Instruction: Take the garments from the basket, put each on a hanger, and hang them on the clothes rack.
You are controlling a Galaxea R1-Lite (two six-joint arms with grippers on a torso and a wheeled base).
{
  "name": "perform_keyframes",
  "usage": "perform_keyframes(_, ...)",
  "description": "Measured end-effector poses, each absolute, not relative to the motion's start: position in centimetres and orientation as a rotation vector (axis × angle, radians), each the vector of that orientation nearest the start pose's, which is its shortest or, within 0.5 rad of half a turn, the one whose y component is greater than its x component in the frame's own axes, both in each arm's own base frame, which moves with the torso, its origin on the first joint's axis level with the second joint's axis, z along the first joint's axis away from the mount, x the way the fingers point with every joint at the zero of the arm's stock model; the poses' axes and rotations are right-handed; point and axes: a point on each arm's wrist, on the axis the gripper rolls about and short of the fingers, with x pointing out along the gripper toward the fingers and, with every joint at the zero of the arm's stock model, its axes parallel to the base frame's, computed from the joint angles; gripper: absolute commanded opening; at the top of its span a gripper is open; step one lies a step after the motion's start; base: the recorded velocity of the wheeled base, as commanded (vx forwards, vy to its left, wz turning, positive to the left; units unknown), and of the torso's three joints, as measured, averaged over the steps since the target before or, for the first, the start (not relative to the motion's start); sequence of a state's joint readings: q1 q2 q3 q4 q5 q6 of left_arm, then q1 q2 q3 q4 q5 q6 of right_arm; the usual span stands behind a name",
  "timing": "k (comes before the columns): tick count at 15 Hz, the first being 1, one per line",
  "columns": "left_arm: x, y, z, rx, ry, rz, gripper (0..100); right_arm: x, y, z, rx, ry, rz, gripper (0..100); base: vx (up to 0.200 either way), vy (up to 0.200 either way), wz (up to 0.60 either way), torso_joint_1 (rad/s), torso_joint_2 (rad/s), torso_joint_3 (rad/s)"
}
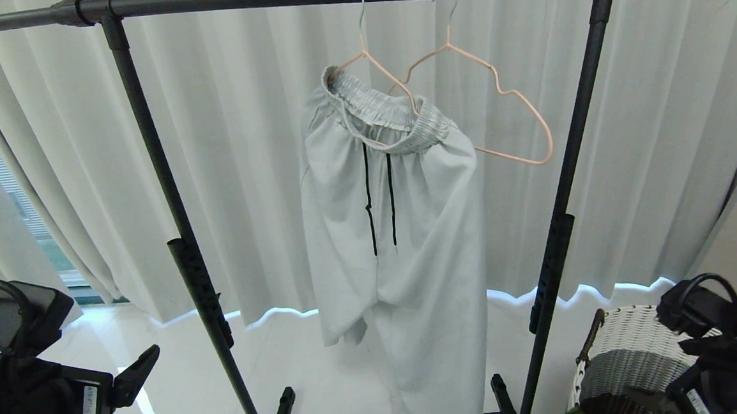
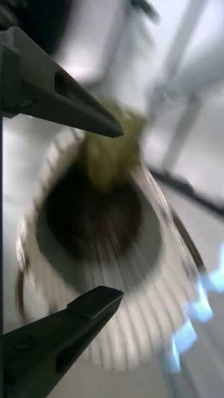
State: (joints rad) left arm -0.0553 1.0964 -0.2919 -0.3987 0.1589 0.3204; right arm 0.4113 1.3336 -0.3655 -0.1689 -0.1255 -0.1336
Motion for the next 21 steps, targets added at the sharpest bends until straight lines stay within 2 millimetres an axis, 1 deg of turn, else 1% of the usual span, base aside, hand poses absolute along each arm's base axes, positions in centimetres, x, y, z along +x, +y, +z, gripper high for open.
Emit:
perform_keyframes(2, 13.3, -0.4, 15.2, 0.360, 0.423, 0.036, 100, 15.0, 8.0, 10.1, -0.339, 0.841, 0.369, 100, 0.000, 0.000, 0.00, 0.000, 0.00, 0.000)
perform_keyframes(5, 13.5, -0.5, 15.6, 0.363, 0.410, 0.026, 100, 15.2, 9.9, 8.1, -0.348, 0.938, 0.362, 100, 0.000, 0.000, 0.00, 0.000, 0.00, 0.000)
perform_keyframes(8, 13.6, -0.9, 15.8, 0.367, 0.398, 0.003, 100, 15.9, 12.1, 5.8, -0.339, 1.011, 0.271, 100, 0.000, 0.000, 0.00, 0.000, 0.00, 0.000)
perform_keyframes(10, 13.6, -1.0, 15.7, 0.366, 0.400, -0.003, 100, 16.7, 13.5, 4.1, -0.362, 1.039, 0.176, 100, 0.000, 0.000, 0.00, 0.000, 0.00, 0.000)
perform_keyframes(12, 13.5, -1.0, 15.6, 0.363, 0.402, -0.004, 100, 17.3, 14.1, 2.6, -0.406, 1.059, 0.108, 100, 0.000, 0.000, 0.00, 0.000, 0.00, 0.000)
perform_keyframes(15, 13.5, -1.0, 15.6, 0.363, 0.404, -0.004, 100, 18.0, 14.1, 1.1, -0.431, 1.103, 0.068, 100, 0.000, 0.000, 0.00, 0.000, 0.00, 0.000)
perform_keyframes(18, 13.5, -1.0, 15.5, 0.363, 0.408, -0.005, 100, 19.3, 14.0, 0.5, -0.412, 1.113, 0.031, 100, 0.000, 0.000, 0.00, 0.000, 0.00, 0.000)
perform_keyframes(21, 13.3, -1.0, 15.2, 0.364, 0.418, -0.007, 100, 20.3, 14.4, 0.2, -0.393, 1.103, 0.025, 100, 0.000, 0.000, 0.00, 0.000, 0.00, 0.000)
